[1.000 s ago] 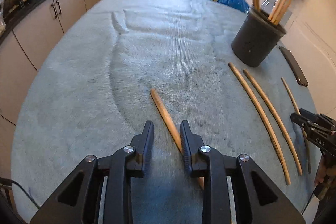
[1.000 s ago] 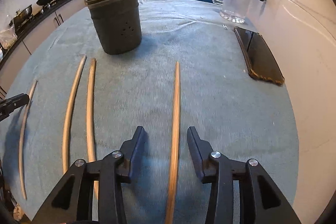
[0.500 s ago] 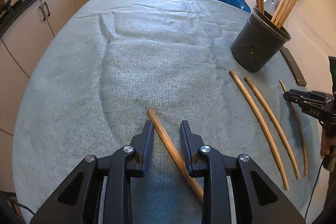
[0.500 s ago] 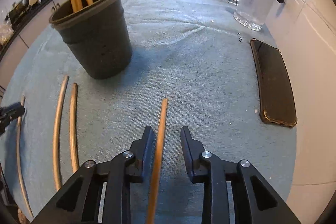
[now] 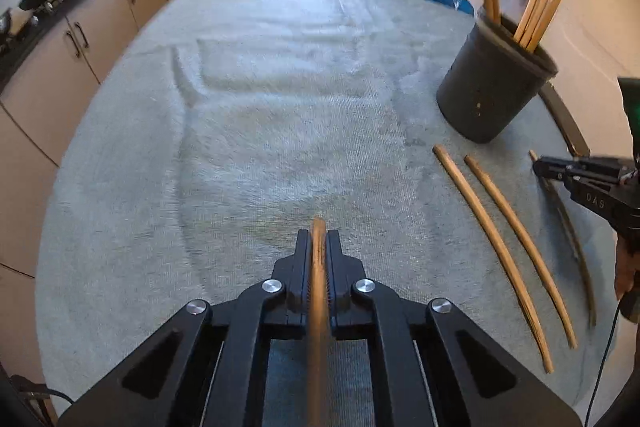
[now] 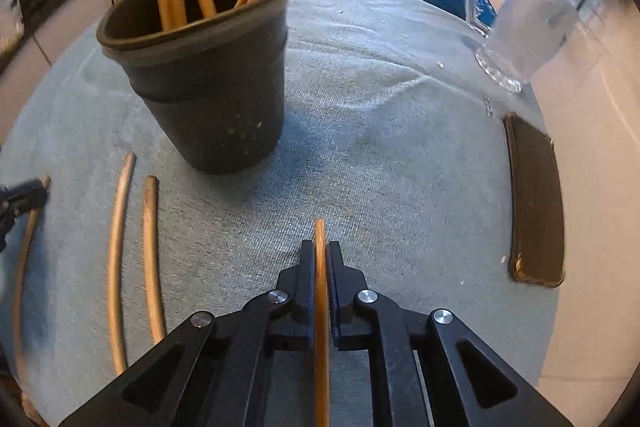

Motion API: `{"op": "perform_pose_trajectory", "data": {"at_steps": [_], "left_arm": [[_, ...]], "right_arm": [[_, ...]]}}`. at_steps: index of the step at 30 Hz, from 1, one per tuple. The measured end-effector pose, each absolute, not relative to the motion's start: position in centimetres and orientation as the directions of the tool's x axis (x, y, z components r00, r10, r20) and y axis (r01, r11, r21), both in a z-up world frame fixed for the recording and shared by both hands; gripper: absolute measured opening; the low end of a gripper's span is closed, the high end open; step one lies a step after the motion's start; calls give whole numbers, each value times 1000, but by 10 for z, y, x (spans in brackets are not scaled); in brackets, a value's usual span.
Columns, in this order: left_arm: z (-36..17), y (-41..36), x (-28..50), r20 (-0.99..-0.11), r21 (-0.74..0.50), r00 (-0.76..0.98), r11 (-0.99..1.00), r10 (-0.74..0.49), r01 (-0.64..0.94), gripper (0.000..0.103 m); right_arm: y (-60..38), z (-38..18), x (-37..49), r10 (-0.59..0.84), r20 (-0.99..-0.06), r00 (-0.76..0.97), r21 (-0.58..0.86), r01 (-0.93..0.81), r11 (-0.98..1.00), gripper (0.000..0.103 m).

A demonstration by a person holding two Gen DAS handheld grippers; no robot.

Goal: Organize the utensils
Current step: 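Raise the left tool's chopstick over the black cup while the right tool carries its chopstick there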

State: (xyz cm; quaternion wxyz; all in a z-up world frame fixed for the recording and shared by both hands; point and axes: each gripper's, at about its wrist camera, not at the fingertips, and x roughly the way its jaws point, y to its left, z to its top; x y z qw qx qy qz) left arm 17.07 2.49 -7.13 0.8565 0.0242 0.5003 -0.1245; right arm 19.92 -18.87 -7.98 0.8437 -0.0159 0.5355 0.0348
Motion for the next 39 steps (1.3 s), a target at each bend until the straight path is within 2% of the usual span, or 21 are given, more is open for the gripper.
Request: {"op": "perform_pose_trajectory", "data": {"at_steps": [7,14,25,39], "left_arm": [[-34,33,139,-789,-105,573,968,-221,229,6],[6,35,99,-700,-115,674,968,-237,221,6],[53,29,60,-568,-107,792,974,-223,198,6],[93,27,33,-462,-162,843,961,-275,224,6]], "right_arm": [[-215,-51,157,168,-797,580,199,-10,980,6],[-223,-21,117,189,-687,701,271,6,963,6],[-222,25,62,197,-540,818,324,-14,946,6],[-219,61,30,198,-424,884,332,-51,942,6]]}}
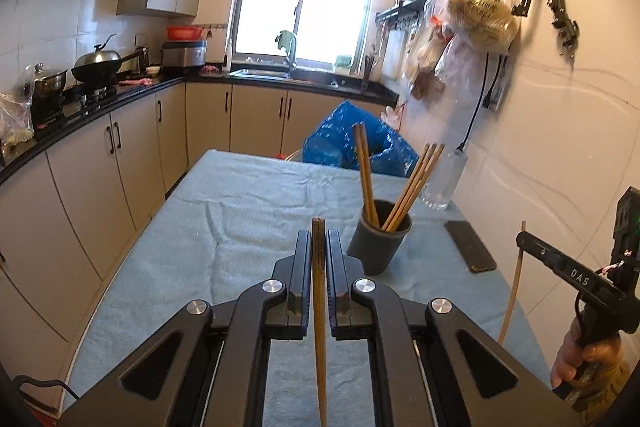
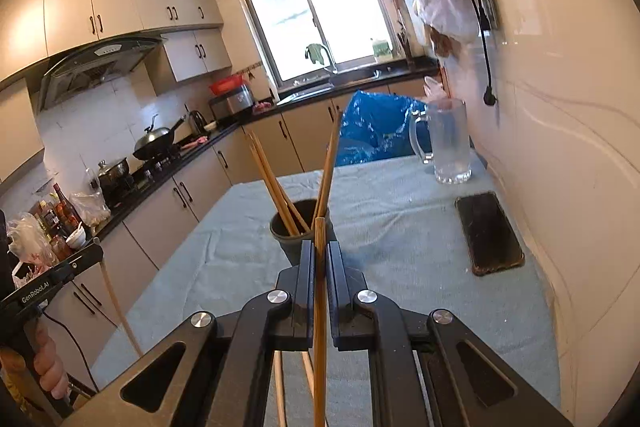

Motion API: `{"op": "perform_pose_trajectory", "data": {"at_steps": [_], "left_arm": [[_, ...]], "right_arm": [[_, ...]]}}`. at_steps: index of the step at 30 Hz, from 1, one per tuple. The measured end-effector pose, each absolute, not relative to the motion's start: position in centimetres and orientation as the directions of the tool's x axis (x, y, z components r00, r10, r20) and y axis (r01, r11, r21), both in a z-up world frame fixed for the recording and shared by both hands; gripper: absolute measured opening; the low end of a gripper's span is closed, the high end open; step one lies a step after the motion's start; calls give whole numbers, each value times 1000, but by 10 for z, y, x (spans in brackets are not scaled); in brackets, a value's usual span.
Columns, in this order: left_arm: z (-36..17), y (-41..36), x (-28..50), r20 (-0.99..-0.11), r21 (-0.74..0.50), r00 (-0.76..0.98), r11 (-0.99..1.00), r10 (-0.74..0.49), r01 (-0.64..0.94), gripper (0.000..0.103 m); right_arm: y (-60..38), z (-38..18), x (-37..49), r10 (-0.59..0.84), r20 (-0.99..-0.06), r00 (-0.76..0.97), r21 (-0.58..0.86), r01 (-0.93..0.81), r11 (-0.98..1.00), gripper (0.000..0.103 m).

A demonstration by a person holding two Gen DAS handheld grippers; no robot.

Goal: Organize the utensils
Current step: 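Raise the left tool's chopstick over the black cup while the right tool carries its chopstick there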

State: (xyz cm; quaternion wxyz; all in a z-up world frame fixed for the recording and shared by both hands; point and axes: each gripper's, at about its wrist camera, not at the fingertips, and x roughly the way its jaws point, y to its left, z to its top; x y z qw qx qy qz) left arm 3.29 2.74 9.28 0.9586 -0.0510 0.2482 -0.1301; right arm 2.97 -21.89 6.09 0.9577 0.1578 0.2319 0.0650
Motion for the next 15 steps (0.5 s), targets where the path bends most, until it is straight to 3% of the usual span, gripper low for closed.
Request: {"op": "perform_pose_trajectory", "data": {"at_steps": [15], "left_arm": [[144,5,70,-391,-192,861,944,-326,270,6]], "right_arm": [[-225,105,64,172,-313,934,338,-59,939,6]]}}
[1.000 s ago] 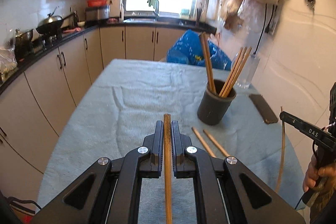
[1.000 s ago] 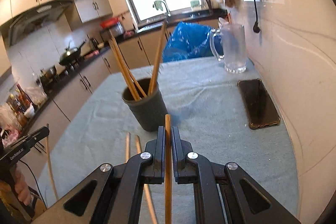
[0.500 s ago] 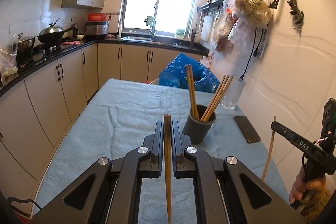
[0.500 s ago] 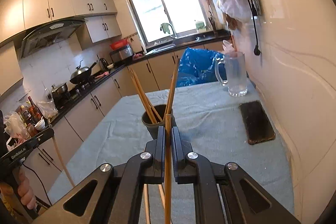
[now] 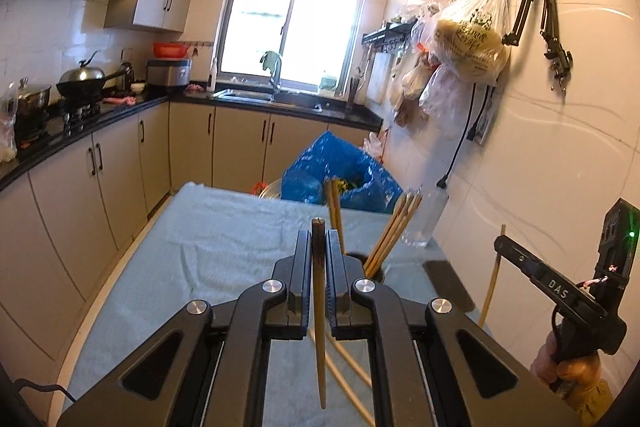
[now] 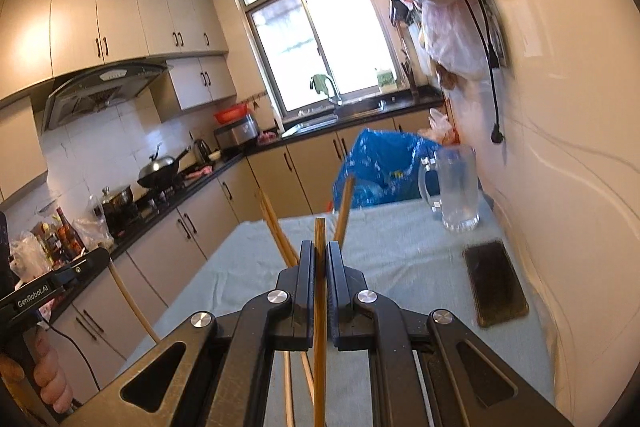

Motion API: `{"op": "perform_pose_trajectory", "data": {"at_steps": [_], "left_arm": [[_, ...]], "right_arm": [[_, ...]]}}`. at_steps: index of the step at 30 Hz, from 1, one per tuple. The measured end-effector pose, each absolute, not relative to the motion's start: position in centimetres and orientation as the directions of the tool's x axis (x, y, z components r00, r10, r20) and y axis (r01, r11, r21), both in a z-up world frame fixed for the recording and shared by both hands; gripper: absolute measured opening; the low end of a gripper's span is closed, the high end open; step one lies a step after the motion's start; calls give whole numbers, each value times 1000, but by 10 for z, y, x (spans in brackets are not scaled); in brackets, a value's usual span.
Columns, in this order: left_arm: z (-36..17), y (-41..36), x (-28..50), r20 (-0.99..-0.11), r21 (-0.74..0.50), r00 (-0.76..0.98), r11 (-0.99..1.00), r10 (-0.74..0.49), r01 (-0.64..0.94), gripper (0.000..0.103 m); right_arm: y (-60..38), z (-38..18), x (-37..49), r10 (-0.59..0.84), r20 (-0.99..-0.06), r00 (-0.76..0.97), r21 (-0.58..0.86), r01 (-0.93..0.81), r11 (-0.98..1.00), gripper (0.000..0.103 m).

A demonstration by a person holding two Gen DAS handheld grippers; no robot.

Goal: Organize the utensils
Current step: 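Raise the left tool's chopstick over the black cup while the right tool carries its chopstick there, then open the left tool to release its chopstick into the cup while the right tool releases its own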

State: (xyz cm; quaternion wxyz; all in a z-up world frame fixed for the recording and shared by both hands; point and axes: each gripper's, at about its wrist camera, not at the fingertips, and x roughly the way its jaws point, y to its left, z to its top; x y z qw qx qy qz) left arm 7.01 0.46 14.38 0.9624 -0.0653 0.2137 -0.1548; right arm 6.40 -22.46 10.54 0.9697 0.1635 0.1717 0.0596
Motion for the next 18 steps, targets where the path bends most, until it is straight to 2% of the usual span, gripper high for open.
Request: {"op": "perform_pose_trajectory", "data": {"at_steps": [9,13,18], "left_arm": [[198,-23,119,-302,-176,885,933,-354,313,6],[214,-39,152,-266,-189,891,926,-368,326,6],[205,-62,198,-292,-205,876,919,-385,335,6]], "right_arm": [[-223,143,128,145,-207,968,389,-55,920,6],[-217,156,159,85,-142,986,365,-27,931,6],[-211,152,191,28,-102,994,348,9,937,6]]}}
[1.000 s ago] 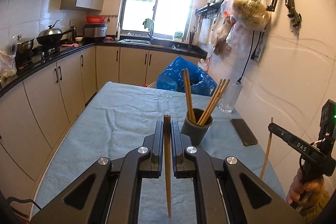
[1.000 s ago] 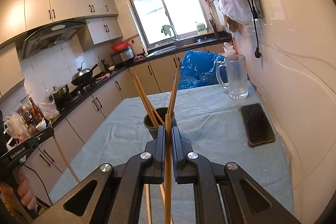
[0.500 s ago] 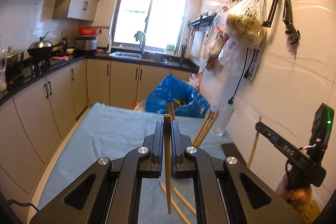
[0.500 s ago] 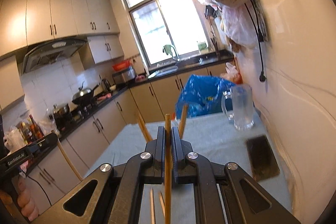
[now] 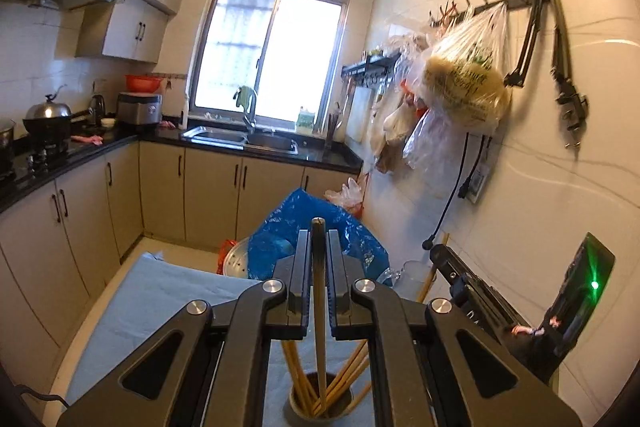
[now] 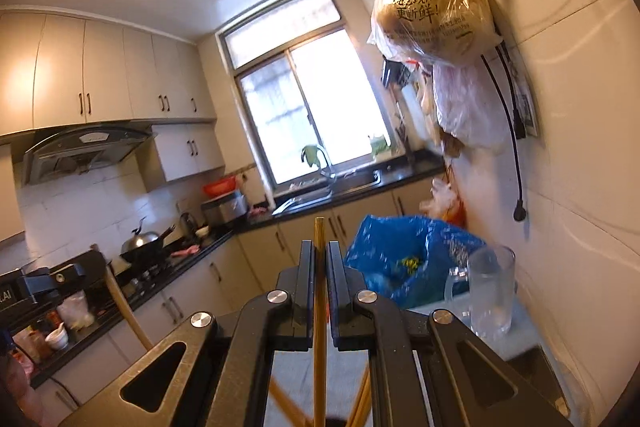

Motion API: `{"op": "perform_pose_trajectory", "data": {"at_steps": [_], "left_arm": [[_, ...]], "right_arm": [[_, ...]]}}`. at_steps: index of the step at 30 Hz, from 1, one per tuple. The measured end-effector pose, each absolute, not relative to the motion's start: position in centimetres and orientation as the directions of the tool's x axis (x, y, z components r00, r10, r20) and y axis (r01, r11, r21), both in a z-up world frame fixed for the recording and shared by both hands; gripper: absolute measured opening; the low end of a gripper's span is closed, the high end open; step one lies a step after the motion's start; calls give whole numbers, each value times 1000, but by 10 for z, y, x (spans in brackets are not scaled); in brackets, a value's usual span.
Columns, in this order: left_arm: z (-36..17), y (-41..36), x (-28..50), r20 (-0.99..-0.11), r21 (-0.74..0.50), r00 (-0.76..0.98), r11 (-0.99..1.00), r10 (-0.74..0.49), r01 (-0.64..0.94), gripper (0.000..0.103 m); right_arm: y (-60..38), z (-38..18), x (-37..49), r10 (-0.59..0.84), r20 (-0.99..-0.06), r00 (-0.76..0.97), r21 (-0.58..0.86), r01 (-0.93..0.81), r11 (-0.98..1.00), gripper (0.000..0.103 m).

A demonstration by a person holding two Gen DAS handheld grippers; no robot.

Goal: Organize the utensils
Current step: 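Open the left tool to release its chopstick into the cup while the right tool releases its own, then close the left tool on the last chopstick while the right tool grasps another chopstick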

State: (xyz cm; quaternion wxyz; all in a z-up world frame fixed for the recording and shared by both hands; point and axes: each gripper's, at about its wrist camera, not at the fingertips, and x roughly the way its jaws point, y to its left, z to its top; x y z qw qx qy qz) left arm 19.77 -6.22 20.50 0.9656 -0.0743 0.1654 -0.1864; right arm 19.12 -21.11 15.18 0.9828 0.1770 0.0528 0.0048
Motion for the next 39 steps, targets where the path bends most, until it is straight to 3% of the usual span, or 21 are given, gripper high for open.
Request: {"op": "perform_pose_trajectory", "data": {"at_steps": [8,13,15,19,23,27,30,32,37,39], "left_arm": [[144,-85,255,-441,-249,808,919,-390,307,6],[132,-85,255,-473,-260,791,919,-388,296,6],[133,-81,250,-471,-259,795,921,-383,290,6],[141,-71,234,-461,-254,804,924,-375,286,8],[149,-51,212,-444,-269,822,929,-355,256,28],[144,-25,184,-448,-275,835,938,-318,210,33],[125,-6,161,-470,-283,833,944,-293,172,45],[102,2,151,-504,-285,816,947,-282,150,47],[19,2,151,-685,-278,675,954,-276,107,46],[-11,-3,154,-737,-283,614,954,-283,101,46]], "right_arm": [[-215,103,220,33,-188,982,374,40,926,6],[-214,93,215,44,-214,976,367,38,930,7],[-214,93,212,40,-221,974,363,44,931,20],[-214,99,203,43,-229,973,356,43,933,26],[-219,106,182,34,-220,975,359,49,932,38],[-224,107,153,21,-246,969,336,65,939,51],[-223,91,135,53,-322,945,304,51,951,55],[-215,70,128,117,-408,905,277,1,961,55],[-172,-15,128,245,-675,696,182,-165,969,54],[-163,-40,126,256,-720,645,182,-180,967,42]]}}
